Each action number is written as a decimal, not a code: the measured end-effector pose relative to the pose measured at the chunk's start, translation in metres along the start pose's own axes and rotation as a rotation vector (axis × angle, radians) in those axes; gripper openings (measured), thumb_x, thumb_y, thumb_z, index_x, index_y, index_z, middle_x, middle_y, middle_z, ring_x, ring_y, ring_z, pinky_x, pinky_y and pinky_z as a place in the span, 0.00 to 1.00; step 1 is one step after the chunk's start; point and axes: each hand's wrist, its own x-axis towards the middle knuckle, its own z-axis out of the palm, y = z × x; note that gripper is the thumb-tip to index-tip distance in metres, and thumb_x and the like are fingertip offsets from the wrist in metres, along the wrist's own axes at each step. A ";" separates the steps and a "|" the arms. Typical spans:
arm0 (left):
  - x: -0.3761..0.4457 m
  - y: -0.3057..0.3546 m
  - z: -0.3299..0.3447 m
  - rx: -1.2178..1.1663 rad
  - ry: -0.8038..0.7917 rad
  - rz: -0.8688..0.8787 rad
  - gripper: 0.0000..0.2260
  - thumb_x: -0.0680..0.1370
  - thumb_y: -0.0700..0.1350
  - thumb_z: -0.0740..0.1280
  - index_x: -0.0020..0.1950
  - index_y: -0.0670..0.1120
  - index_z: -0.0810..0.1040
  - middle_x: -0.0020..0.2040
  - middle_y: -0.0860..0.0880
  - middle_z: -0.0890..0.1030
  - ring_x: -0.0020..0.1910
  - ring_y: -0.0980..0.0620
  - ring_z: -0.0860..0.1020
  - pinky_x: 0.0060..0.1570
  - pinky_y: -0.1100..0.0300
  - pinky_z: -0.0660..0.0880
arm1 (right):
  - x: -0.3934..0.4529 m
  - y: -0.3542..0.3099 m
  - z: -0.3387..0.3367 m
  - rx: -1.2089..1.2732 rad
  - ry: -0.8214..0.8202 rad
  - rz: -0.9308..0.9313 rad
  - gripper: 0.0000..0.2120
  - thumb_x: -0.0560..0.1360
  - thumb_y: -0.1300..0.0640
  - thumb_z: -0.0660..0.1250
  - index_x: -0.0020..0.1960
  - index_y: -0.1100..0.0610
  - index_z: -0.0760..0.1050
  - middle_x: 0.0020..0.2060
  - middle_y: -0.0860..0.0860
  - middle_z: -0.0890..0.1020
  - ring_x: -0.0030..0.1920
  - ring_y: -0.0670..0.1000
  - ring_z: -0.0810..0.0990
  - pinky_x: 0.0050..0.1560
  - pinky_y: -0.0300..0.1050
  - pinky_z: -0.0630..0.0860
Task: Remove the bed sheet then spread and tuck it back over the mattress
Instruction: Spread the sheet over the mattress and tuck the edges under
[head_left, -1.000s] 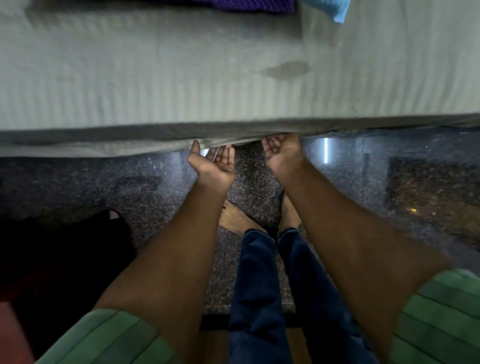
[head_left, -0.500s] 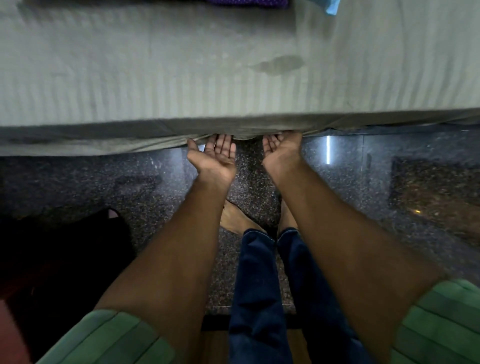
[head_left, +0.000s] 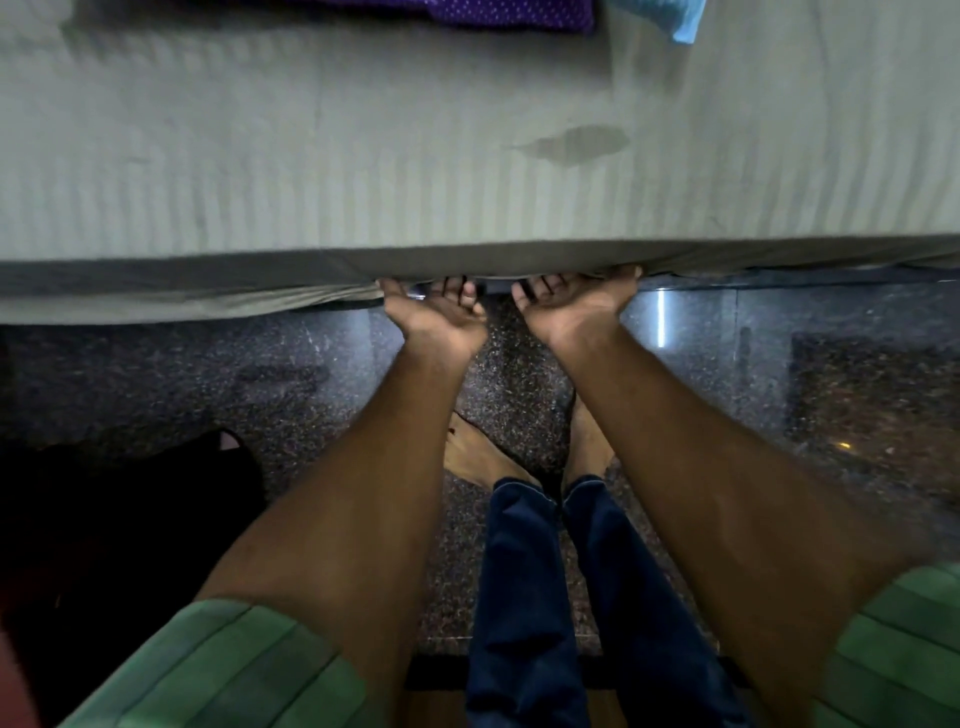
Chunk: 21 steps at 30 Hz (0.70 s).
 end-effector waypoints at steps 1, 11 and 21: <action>0.000 0.001 -0.008 0.063 -0.007 -0.014 0.31 0.78 0.73 0.49 0.56 0.48 0.76 0.47 0.49 0.80 0.41 0.51 0.74 0.40 0.59 0.65 | 0.000 0.001 -0.003 -0.025 -0.018 0.005 0.41 0.78 0.27 0.48 0.75 0.57 0.69 0.70 0.58 0.76 0.72 0.58 0.73 0.77 0.61 0.62; -0.034 -0.020 -0.004 -0.007 -0.034 -0.040 0.38 0.81 0.69 0.49 0.74 0.40 0.72 0.72 0.42 0.76 0.72 0.46 0.73 0.70 0.54 0.68 | -0.017 0.004 -0.008 0.031 -0.013 -0.043 0.38 0.82 0.32 0.48 0.75 0.62 0.69 0.71 0.60 0.75 0.72 0.58 0.74 0.76 0.57 0.66; -0.016 -0.033 0.016 -0.004 -0.053 -0.010 0.32 0.76 0.73 0.51 0.58 0.48 0.77 0.57 0.46 0.81 0.55 0.47 0.78 0.63 0.54 0.69 | -0.004 -0.010 0.012 0.044 0.137 -0.005 0.40 0.74 0.23 0.48 0.62 0.56 0.74 0.56 0.54 0.78 0.53 0.54 0.76 0.54 0.48 0.70</action>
